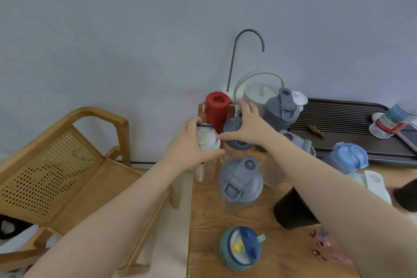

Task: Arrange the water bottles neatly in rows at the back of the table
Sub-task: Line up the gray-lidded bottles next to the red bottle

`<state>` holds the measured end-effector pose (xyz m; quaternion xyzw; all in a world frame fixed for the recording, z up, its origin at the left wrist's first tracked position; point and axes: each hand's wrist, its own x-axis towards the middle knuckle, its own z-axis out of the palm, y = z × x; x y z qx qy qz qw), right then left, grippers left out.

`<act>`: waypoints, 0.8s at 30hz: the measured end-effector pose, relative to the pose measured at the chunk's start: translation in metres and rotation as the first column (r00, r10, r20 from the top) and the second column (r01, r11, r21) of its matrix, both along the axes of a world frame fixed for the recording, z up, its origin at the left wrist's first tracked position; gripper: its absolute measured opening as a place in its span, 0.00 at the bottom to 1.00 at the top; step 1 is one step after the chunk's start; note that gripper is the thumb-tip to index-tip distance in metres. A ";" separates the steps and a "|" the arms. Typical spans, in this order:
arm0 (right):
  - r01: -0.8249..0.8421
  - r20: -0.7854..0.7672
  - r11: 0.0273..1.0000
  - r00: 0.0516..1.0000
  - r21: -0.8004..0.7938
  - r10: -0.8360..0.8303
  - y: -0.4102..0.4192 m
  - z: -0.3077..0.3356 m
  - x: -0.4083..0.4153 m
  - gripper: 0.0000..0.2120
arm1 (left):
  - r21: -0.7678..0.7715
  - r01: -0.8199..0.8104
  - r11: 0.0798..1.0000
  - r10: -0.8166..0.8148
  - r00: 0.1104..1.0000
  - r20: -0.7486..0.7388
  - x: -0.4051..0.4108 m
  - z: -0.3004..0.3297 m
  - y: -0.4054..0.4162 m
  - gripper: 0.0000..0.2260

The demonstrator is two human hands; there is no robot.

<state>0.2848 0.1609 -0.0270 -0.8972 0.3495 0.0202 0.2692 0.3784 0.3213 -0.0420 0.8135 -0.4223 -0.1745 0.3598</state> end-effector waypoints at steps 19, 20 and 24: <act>-0.037 -0.117 0.993 0.993 -0.109 0.024 -0.047 -0.007 0.006 0.42 | -0.143 -0.042 0.989 0.019 0.987 -0.157 0.017 0.017 -0.029 0.15; -0.034 -0.111 0.994 0.994 -0.104 0.022 -0.048 -0.007 0.007 0.42 | -0.137 -0.063 0.989 0.044 0.990 -0.137 0.026 0.018 -0.037 0.17; -0.002 -0.120 0.996 0.993 -0.086 -0.009 -0.052 -0.006 0.017 0.42 | 0.046 0.062 0.997 -0.060 0.998 -0.035 0.057 0.019 -0.074 0.33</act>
